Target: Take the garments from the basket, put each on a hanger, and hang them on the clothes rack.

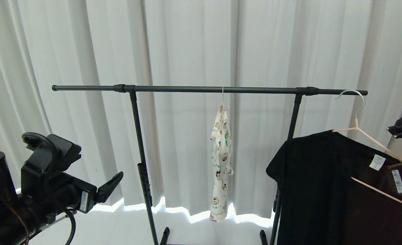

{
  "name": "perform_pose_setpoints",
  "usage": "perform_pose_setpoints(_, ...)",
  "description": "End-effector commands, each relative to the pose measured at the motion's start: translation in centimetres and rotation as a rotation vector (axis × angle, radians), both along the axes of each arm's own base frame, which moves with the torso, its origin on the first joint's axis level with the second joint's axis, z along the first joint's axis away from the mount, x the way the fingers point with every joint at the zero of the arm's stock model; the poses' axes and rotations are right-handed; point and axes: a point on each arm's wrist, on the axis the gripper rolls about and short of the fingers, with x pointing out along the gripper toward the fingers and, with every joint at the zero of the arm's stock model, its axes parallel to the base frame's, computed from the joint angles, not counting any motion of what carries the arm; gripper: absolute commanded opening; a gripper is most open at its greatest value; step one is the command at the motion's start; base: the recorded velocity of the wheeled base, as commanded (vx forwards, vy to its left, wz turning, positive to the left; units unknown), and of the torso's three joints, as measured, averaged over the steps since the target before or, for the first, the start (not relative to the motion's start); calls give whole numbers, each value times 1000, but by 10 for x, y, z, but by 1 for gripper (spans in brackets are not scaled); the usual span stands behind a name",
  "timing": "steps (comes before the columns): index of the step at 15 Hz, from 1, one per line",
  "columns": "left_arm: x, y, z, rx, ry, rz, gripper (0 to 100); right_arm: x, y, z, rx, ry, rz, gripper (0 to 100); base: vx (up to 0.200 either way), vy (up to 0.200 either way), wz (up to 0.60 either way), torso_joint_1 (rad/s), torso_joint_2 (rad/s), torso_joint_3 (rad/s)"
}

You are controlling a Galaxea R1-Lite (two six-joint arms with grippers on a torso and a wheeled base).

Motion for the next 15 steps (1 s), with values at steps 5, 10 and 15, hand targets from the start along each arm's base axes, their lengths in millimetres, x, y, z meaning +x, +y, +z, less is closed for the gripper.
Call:
perform_pose_setpoints(5, 1, 0, 0, 1, 2, 0, 100, 39, 31, -9, 12, -16, 60, 0, 40, 0, 0, 1, 1, 2)
perform_pose_setpoints(10, -1, 0, -2, 2, 10, -3, 100, 46, 42, -6, 25, -56, 94, 0, 200, 0, 0, 2, 6, 4)
perform_pose_setpoints(15, -1, -2, -2, 32, 2, -21, 100, 44, 51, -2, 30, -67, 130, 0, 200, 0, 0, 4, 6, 2)
